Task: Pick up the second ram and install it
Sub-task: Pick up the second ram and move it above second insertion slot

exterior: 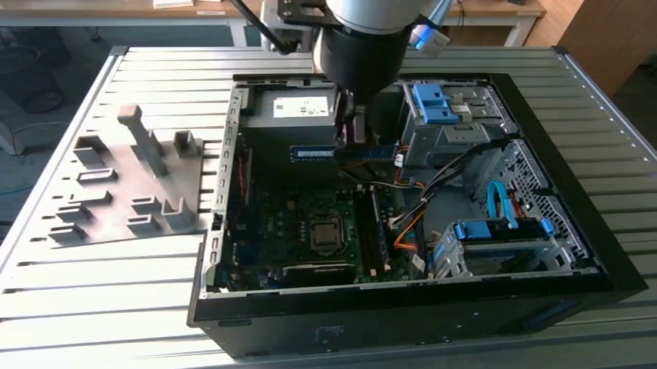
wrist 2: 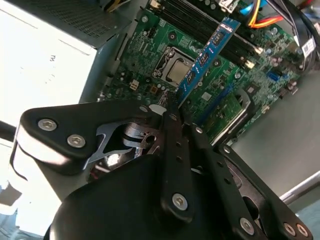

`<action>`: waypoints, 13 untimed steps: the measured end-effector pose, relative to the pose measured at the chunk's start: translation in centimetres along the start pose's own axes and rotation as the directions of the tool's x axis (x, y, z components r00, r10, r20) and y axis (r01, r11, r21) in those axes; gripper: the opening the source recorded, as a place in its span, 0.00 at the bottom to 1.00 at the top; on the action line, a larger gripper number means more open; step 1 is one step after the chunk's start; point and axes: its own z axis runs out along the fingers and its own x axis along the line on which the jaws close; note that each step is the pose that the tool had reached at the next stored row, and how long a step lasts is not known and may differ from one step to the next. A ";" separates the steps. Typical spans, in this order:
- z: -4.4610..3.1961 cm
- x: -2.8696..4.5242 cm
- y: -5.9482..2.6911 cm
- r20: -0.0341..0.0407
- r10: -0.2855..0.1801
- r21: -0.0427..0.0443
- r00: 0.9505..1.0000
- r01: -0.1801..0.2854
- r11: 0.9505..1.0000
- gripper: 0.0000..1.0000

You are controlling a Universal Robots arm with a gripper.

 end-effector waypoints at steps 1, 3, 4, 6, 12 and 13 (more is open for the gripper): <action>0.18 0.01 -0.01 -0.001 -0.015 0.000 1.000 0.015 1.000 0.14; 0.45 0.22 -0.05 -0.002 -0.028 -0.001 1.000 0.028 1.000 0.14; 0.55 0.57 -0.06 0.000 -0.028 -0.001 1.000 0.028 1.000 0.14; 0.78 1.37 -0.08 0.004 -0.028 -0.001 1.000 0.028 1.000 0.14; 1.75 2.77 -0.46 0.007 -0.028 -0.001 1.000 0.028 1.000 0.14; 1.91 2.80 -0.61 0.007 -0.028 -0.001 1.000 0.028 1.000 0.14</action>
